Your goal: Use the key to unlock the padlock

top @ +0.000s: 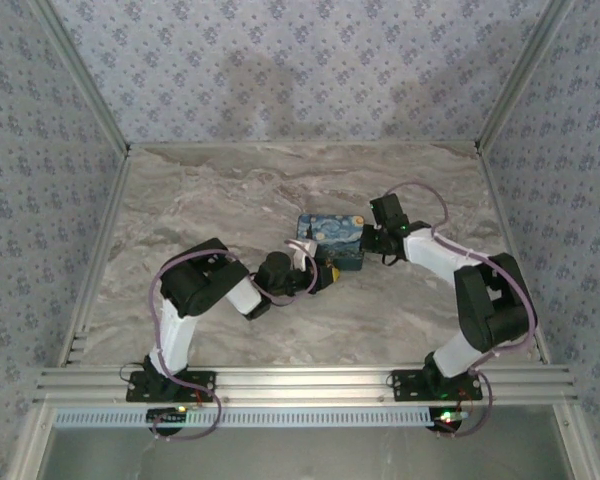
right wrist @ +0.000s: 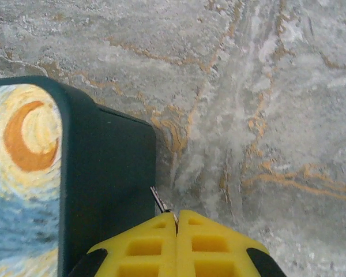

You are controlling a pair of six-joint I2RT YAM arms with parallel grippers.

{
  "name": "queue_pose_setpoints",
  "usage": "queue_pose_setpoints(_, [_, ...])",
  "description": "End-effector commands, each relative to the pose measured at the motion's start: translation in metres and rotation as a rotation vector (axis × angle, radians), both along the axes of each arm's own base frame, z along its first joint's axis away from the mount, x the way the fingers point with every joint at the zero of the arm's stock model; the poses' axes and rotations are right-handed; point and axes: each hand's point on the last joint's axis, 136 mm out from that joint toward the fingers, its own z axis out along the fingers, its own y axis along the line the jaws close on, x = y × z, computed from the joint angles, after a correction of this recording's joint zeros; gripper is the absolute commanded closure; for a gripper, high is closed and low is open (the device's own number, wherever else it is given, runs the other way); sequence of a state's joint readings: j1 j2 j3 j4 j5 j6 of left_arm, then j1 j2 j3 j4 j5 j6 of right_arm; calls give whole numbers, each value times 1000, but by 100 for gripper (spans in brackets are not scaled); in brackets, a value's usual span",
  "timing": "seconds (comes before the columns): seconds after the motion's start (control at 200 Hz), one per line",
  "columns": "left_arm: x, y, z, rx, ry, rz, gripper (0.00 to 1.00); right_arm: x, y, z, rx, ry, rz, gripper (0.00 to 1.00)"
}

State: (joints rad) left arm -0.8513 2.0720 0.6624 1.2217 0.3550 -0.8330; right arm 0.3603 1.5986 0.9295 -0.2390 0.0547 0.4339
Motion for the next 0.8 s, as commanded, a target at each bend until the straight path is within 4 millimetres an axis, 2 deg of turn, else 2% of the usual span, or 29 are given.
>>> queue_pose_setpoints(0.0, [-40, 34, -89, 241, 378, 4, 85, 19, 16, 6, 21, -11, 52, 100])
queue_pose_setpoints(0.125, [-36, 36, -87, 238, 417, 49, 84, 30, 23, 1, 17, 4, 68, 100])
queue_pose_setpoints(0.21, [-31, 36, -85, 240, 441, 83, 85, 31, 22, 0, 8, 13, 88, 100])
queue_pose_setpoints(0.325, [-24, 35, -80, 243, 477, 132, 85, 27, 9, 1, 19, 28, 56, 100])
queue_pose_setpoints(0.545, [-8, 26, -58, 260, 523, 172, 85, 2, -21, 9, 83, 26, -23, 100])
queue_pose_setpoints(0.67, [-2, 20, -42, 287, 528, 167, 85, -17, -29, 20, 163, 7, -46, 100])
queue_pose_setpoints(0.799, [4, 17, -29, 305, 543, 181, 85, -34, -29, 38, 314, -46, -44, 100])
